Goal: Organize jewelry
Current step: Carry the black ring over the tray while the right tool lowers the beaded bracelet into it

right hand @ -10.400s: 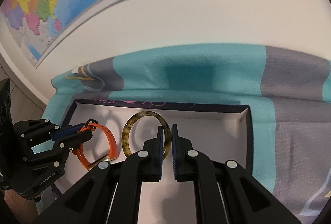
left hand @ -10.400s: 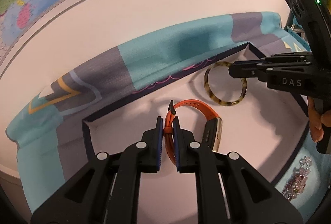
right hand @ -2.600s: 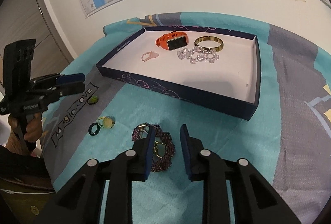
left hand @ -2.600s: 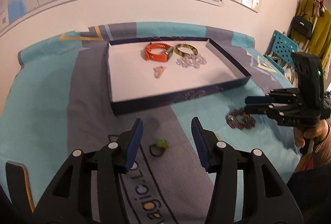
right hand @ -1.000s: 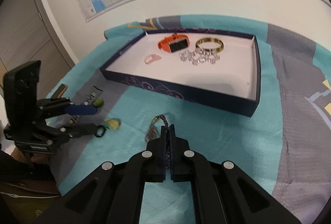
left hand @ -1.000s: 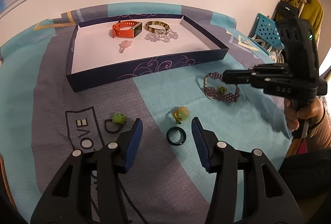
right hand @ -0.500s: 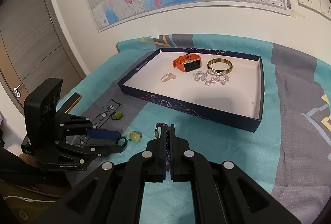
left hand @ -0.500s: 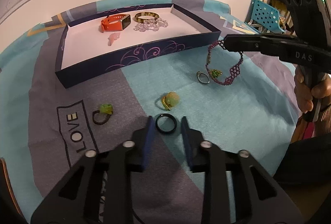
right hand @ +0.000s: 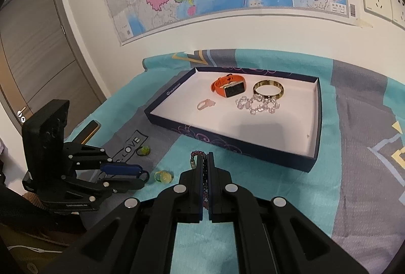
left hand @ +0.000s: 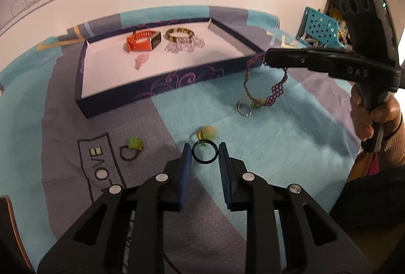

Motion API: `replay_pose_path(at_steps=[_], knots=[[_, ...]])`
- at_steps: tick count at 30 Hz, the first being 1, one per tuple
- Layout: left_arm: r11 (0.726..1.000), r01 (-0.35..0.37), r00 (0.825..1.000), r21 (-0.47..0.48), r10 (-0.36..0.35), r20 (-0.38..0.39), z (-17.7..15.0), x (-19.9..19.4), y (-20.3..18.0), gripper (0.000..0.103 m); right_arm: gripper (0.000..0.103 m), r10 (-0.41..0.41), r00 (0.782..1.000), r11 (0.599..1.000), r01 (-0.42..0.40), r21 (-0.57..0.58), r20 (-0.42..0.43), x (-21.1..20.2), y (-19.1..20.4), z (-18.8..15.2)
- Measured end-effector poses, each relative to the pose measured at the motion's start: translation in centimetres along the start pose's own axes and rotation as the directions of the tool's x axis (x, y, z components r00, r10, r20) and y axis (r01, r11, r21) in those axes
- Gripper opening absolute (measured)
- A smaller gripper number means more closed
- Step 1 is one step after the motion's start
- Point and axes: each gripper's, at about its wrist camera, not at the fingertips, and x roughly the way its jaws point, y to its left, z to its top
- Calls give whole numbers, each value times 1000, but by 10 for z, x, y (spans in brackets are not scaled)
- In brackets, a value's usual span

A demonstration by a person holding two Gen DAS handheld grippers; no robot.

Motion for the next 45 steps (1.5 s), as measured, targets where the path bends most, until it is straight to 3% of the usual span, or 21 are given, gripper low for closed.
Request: replay_pose_path(at_steps=[22,45], knots=[[999,-44,995,3,43,86,47,-10,18,22,1,-4,998,1000,4,-7,57,4,-12,34],[996,-84,993,-17,85,85,90,20,40,22,1,-15,997,1000,14,9,69,28,-34,73]])
